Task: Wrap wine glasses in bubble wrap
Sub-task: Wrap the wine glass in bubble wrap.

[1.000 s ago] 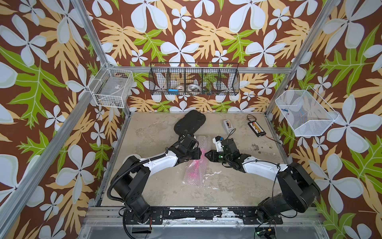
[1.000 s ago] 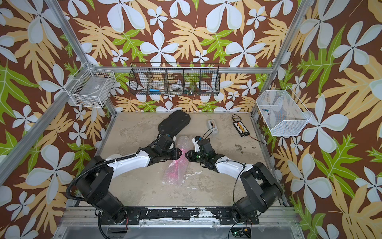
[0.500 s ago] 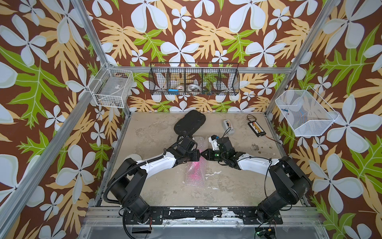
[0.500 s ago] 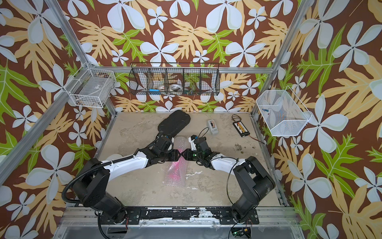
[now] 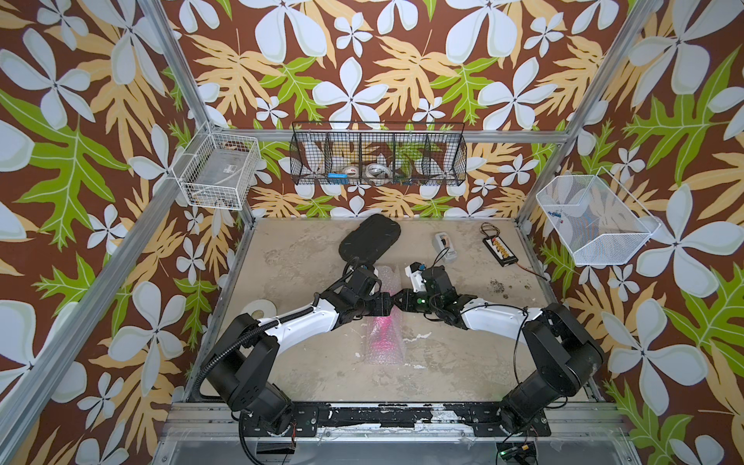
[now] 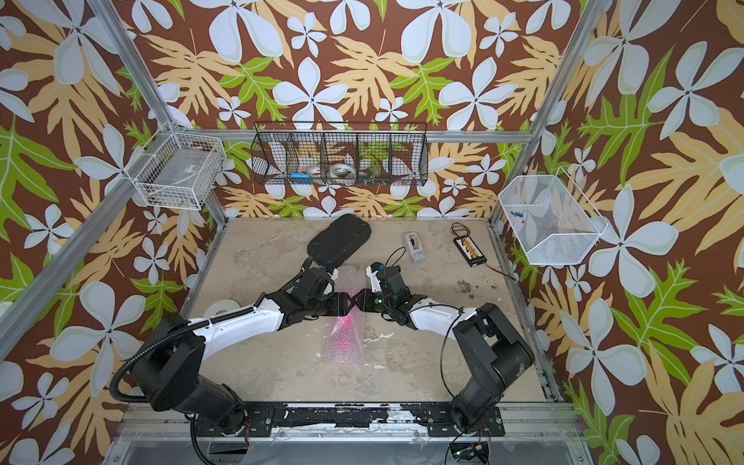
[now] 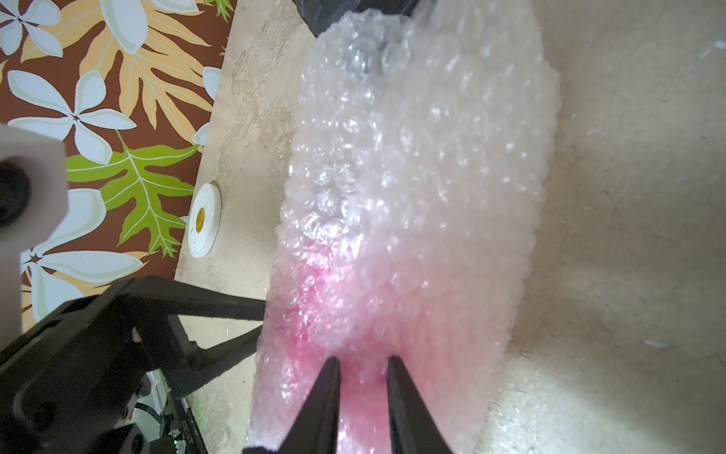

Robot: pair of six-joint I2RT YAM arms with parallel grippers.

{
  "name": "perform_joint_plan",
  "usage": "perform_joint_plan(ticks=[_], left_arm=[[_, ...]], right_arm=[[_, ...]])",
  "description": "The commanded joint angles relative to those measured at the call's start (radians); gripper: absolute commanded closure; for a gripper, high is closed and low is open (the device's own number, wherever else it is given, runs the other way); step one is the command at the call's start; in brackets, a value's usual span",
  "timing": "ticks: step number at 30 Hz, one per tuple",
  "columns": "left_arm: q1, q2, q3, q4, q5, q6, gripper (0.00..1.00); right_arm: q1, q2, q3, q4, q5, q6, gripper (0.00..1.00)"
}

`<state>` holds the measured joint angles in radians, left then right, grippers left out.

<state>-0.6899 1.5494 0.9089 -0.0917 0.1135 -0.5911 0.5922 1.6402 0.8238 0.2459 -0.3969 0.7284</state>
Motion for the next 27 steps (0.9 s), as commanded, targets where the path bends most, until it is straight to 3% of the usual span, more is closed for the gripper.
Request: perform_joint_plan(ticks=[1, 11, 16, 22, 27], left_arm=[[0.000, 0.003, 0.004, 0.015, 0.034, 0.024, 0.27], [0.000, 0.051, 0.022, -0.012, 0.014, 0.033, 0.32], [0.000, 0.051, 0.030, -0.016, -0.012, 0.019, 0.43], [0.008, 0.045, 0.032, -0.014, -0.012, 0.004, 0.48], [0.010, 0.056, 0.039, -0.005, -0.002, -0.008, 0.48]], right_arm=[[0.003, 0.004, 0.016, 0.009, -0.017, 0.002, 0.75], [0.003, 0.023, 0.044, 0.017, -0.052, 0.015, 0.76], [0.003, 0.002, 0.047, -0.004, -0.048, 0.005, 0.76], [0.002, -0.091, 0.044, -0.105, -0.014, -0.045, 0.72], [0.007, -0.210, -0.079, -0.131, -0.019, -0.017, 0.73]])
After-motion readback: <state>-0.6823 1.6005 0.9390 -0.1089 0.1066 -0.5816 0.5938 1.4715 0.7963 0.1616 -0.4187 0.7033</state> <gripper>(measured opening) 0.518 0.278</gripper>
